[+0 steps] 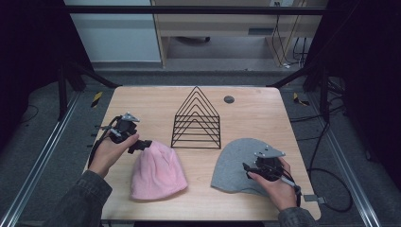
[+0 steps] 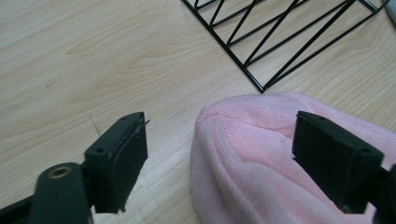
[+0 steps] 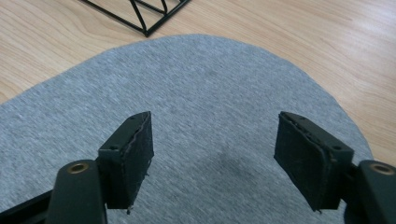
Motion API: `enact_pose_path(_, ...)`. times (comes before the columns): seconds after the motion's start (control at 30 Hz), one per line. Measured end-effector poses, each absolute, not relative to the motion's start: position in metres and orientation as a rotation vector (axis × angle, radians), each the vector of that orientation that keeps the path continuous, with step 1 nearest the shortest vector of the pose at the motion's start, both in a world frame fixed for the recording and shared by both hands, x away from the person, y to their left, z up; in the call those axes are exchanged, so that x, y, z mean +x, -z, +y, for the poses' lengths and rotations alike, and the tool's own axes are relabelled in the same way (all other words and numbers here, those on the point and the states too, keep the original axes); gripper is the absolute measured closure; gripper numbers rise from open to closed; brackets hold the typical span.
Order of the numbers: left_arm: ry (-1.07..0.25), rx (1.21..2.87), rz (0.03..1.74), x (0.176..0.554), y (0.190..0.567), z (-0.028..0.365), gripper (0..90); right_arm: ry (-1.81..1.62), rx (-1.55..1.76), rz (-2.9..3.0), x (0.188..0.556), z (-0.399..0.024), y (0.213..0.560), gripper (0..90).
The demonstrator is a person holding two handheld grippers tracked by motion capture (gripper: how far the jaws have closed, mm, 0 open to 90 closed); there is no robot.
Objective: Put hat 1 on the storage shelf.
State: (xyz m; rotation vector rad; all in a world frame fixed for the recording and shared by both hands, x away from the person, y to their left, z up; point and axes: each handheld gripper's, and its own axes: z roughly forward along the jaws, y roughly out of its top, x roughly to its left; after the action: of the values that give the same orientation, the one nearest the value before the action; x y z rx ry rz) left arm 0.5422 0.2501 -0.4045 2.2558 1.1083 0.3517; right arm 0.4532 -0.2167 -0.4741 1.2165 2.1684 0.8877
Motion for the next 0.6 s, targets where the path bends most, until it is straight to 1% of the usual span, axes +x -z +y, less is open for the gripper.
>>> enact_pose_path(0.2,-0.311,2.259,1.137,0.543,0.410,0.253,20.3,-0.872,1.229,2.180,0.455,-0.217,0.476,30.3)
enact_pose_path(0.33,-0.287,2.294,1.148,0.547,0.419,0.250,25.4,-0.867,1.226,2.185,0.454,-0.216,0.476,30.9)
enact_pose_path(0.37,-0.288,2.310,1.153,0.548,0.423,0.248,28.0,-0.861,1.222,2.187,0.454,-0.216,0.477,31.0)
enact_pose_path(0.43,-0.284,2.295,1.172,0.550,0.428,0.247,39.7,-0.856,1.220,2.193,0.455,-0.216,0.478,31.0)
enact_pose_path(0.47,-0.275,2.293,1.181,0.551,0.430,0.247,42.0,-0.854,1.218,2.199,0.455,-0.216,0.478,31.0)
enact_pose_path(0.57,-0.224,2.296,1.196,0.555,0.440,0.244,45.1,-0.853,1.225,2.201,0.455,-0.216,0.479,31.0)
enact_pose_path(0.6,-0.229,2.304,1.195,0.555,0.441,0.243,48.8,-0.853,1.223,2.203,0.455,-0.217,0.478,31.0)
